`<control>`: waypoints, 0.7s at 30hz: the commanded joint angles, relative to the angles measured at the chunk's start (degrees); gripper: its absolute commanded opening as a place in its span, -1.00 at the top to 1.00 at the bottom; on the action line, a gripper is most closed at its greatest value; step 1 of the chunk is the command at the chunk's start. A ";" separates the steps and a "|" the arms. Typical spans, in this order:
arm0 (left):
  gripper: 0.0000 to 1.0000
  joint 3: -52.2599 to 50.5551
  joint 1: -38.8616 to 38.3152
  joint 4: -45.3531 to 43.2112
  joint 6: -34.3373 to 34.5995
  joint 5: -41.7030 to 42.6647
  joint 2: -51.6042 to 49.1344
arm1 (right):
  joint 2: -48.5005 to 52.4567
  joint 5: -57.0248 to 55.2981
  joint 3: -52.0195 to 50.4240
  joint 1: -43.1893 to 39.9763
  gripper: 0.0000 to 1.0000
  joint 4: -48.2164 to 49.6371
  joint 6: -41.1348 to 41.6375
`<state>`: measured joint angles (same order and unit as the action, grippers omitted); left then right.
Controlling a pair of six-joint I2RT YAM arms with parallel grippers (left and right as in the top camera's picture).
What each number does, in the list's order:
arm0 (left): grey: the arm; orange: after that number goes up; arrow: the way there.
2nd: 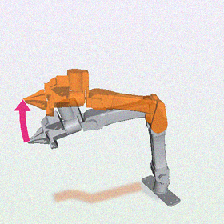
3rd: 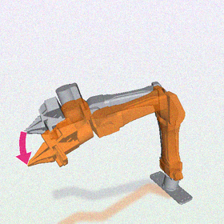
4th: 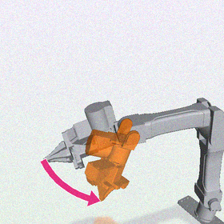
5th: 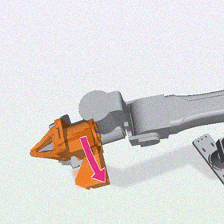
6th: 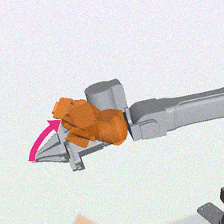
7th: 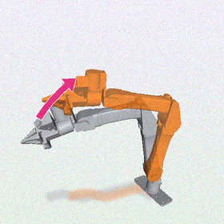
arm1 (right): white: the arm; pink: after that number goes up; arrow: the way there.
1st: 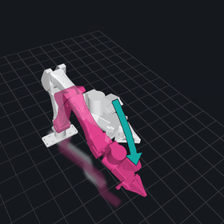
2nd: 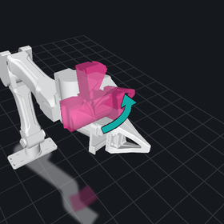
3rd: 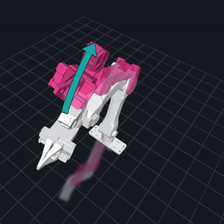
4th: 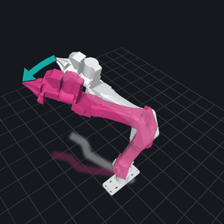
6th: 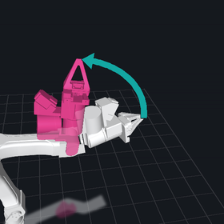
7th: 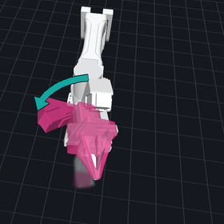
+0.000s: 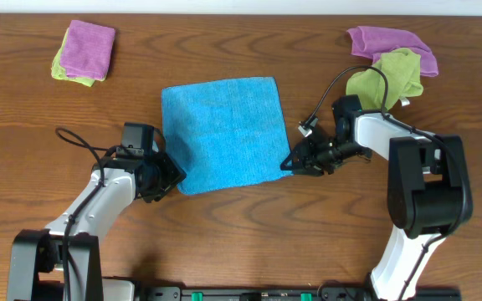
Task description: Fold the cloth
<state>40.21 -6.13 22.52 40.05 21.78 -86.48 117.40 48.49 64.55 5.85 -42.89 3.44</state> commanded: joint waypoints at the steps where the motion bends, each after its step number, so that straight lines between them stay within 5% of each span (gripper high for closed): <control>1: 0.11 0.02 0.22 -0.09 -0.15 0.76 -0.50 | 1.66 -4.98 -0.98 -0.20 0.37 -0.20 -0.98; 8: 0.31 0.02 0.22 0.17 -0.20 1.33 -0.50 | 1.66 -4.98 -0.98 -0.20 0.38 -0.22 -0.96; 10: 0.37 0.02 0.22 0.17 -0.20 2.89 -0.50 | 1.66 -4.96 -0.98 -0.20 0.53 -0.28 -0.94; 12: 0.64 0.02 0.20 0.46 -0.20 4.04 -0.50 | 1.66 -4.96 -0.98 -0.20 0.83 -0.94 -0.94; 14: 0.88 0.02 0.20 1.46 -0.22 3.93 -0.50 | 1.66 -4.98 -0.98 -0.20 0.90 -1.62 -0.96; 21: 0.88 0.15 0.22 0.83 -0.20 3.96 -0.48 | 1.51 -1.81 -0.74 -0.20 0.97 -2.58 -0.94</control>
<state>40.18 -6.13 23.99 40.23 25.17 -86.48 117.93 46.54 64.29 5.82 -45.21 2.98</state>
